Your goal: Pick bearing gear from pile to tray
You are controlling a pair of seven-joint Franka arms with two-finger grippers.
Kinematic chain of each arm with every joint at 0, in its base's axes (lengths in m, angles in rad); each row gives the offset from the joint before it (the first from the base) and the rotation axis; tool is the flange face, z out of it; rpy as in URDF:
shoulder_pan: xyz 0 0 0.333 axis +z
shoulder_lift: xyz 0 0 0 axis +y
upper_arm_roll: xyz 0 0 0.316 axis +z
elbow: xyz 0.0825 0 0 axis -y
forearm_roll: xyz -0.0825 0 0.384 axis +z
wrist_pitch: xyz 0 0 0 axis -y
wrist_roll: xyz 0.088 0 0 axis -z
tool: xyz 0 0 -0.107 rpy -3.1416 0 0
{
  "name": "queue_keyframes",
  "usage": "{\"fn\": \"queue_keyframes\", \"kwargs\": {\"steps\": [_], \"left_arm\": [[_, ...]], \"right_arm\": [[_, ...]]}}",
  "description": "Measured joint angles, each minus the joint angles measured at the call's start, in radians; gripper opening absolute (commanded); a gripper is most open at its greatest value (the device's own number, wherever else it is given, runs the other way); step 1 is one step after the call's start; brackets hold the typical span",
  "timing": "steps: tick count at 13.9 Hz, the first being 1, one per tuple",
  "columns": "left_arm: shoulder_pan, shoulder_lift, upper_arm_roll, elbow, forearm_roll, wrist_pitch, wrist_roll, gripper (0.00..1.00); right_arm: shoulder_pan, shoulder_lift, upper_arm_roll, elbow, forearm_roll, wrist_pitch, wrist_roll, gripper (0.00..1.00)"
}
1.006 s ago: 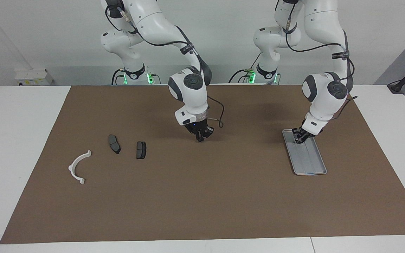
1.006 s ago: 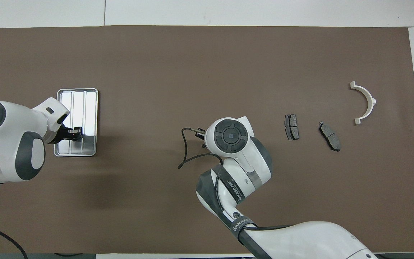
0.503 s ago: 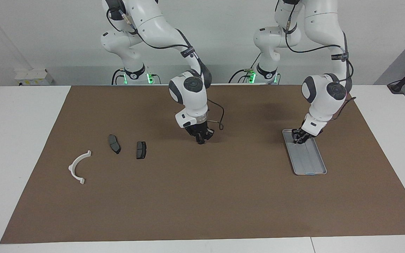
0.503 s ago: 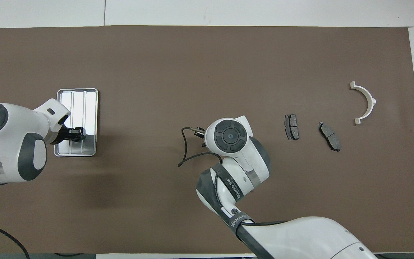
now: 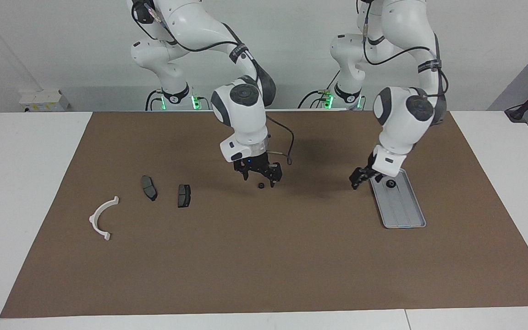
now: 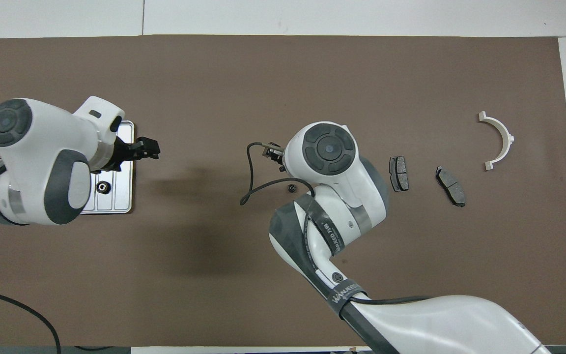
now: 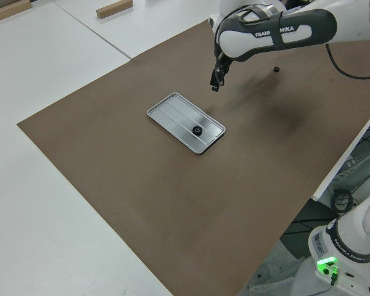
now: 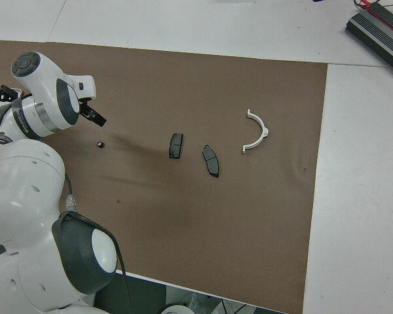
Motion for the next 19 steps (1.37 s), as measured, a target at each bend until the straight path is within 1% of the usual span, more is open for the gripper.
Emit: {"fn": "queue_keyframes", "kwargs": {"steps": [2, 3, 4, 6, 7, 8, 9, 10, 11, 12, 13, 15, 19], "left_arm": [[-0.129, 0.024, -0.001, 0.029, 0.0, 0.011, -0.183, 1.0], [-0.185, 0.055, -0.001, 0.075, 0.0, -0.003, -0.261, 1.0], [-0.238, 0.106, 0.0, 0.148, 0.001, -0.033, -0.336, 1.0], [-0.326, 0.233, 0.002, 0.304, 0.017, -0.067, -0.46, 1.0], [-0.363, 0.285, 0.003, 0.352, 0.028, -0.072, -0.499, 1.0], [-0.397, 0.327, 0.005, 0.378, 0.041, -0.074, -0.524, 1.0], [-0.43, 0.362, 0.009, 0.389, 0.057, -0.073, -0.544, 1.0], [-0.449, 0.385, 0.014, 0.394, 0.066, -0.072, -0.557, 0.97], [-0.455, 0.395, 0.018, 0.397, 0.069, -0.072, -0.562, 0.89], [-0.455, 0.398, 0.023, 0.397, 0.07, -0.072, -0.564, 0.87], [-0.455, 0.397, 0.031, 0.398, 0.07, -0.072, -0.565, 0.82], [-0.455, 0.397, 0.038, 0.398, 0.07, -0.072, -0.566, 0.73], [-0.456, 0.398, 0.035, 0.397, 0.07, -0.065, -0.6, 0.66]], "right_arm": [[-0.088, -0.031, -0.003, 0.009, 0.0, -0.005, -0.243, 1.0], [-0.136, -0.044, -0.006, 0.012, 0.0, -0.02, -0.378, 1.0], [-0.189, -0.059, -0.008, 0.017, 0.0, -0.044, -0.514, 1.0], [-0.306, -0.097, -0.012, 0.03, -0.001, -0.12, -0.761, 1.0], [-0.361, -0.123, -0.013, 0.038, -0.001, -0.179, -0.852, 1.0], [-0.407, -0.156, -0.014, 0.046, -0.001, -0.246, -0.911, 1.0], [-0.444, -0.196, -0.015, 0.054, -0.001, -0.326, -0.941, 1.0], [-0.472, -0.237, -0.015, 0.062, -0.002, -0.403, -0.949, 1.0], [-0.493, -0.278, -0.014, 0.067, -0.002, -0.475, -0.949, 1.0], [-0.51, -0.319, -0.014, 0.069, -0.002, -0.535, -0.949, 1.0], [-0.525, -0.349, -0.014, 0.069, -0.002, -0.577, -0.949, 1.0], [-0.542, -0.379, -0.014, 0.063, -0.002, -0.633, -0.949, 1.0], [-0.538, -0.382, -0.003, 0.035, -0.002, -0.626, -0.943, 1.0]]}}
